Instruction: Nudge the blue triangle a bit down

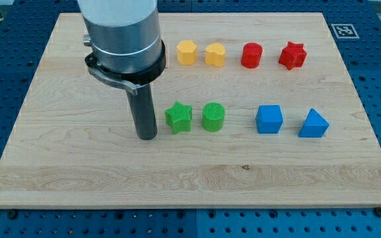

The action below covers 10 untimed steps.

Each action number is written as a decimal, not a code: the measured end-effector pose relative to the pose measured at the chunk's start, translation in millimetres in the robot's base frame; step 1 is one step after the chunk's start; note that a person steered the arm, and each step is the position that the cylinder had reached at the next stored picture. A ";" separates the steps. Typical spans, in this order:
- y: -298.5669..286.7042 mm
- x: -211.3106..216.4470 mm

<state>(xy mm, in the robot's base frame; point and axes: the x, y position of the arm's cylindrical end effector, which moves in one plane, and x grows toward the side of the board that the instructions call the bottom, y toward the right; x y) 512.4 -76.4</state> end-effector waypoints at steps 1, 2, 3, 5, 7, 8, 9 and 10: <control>0.0 -0.6; -16.7 -27.9; -21.5 -63.4; 99.1 -74.8; 214.2 -73.3; 255.1 -71.8; 288.6 -57.7; 305.4 -53.9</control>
<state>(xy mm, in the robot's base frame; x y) 458.5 229.0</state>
